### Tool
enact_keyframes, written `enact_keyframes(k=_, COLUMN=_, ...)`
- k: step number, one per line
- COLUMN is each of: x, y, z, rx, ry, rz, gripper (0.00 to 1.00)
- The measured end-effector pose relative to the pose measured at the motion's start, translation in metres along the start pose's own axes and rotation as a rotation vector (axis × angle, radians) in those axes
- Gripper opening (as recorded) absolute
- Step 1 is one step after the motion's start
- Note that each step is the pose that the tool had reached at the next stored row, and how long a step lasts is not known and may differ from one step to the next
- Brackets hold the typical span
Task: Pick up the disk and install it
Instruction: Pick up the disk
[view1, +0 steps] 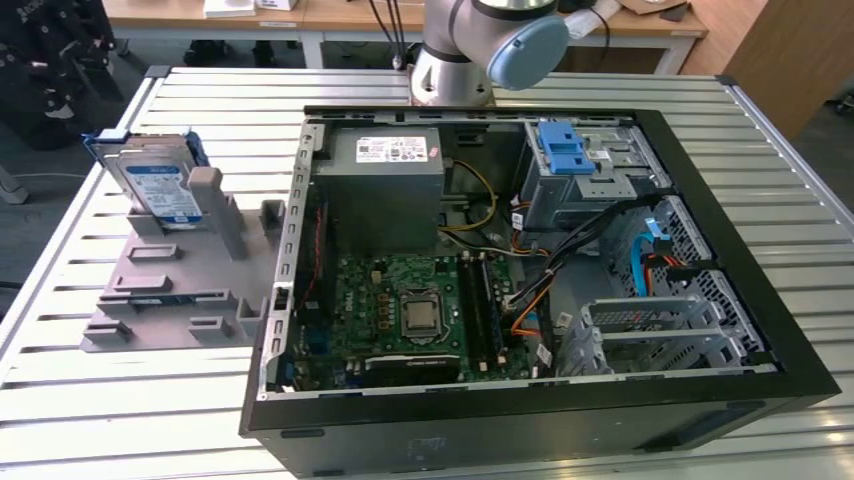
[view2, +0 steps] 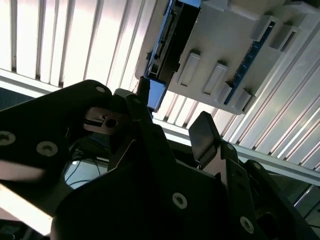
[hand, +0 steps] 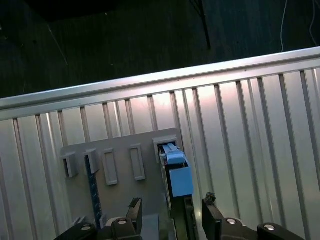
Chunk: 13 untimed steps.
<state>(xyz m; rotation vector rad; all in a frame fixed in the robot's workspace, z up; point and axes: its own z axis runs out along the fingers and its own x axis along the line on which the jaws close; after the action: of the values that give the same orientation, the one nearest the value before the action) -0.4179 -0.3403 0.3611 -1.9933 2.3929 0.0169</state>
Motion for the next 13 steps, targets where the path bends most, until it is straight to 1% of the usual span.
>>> enact_keyframes(k=2, x=0.0, y=0.0002, z=0.0026, rx=0.0011, ry=0.0027, rz=0.0, gripper=0.59)
enact_keyframes(k=4, x=0.0001, y=0.0003, z=0.0053, rx=0.0011, ry=0.0037, rz=0.0, gripper=0.59)
enact_keyframes(k=7, x=0.0002, y=0.0005, z=0.0086, rx=0.0012, ry=0.0037, rz=-0.001, gripper=0.59)
enact_keyframes(k=13, x=0.0003, y=0.0008, z=0.0131, rx=0.001, ry=0.0037, rz=-0.005, gripper=0.59)
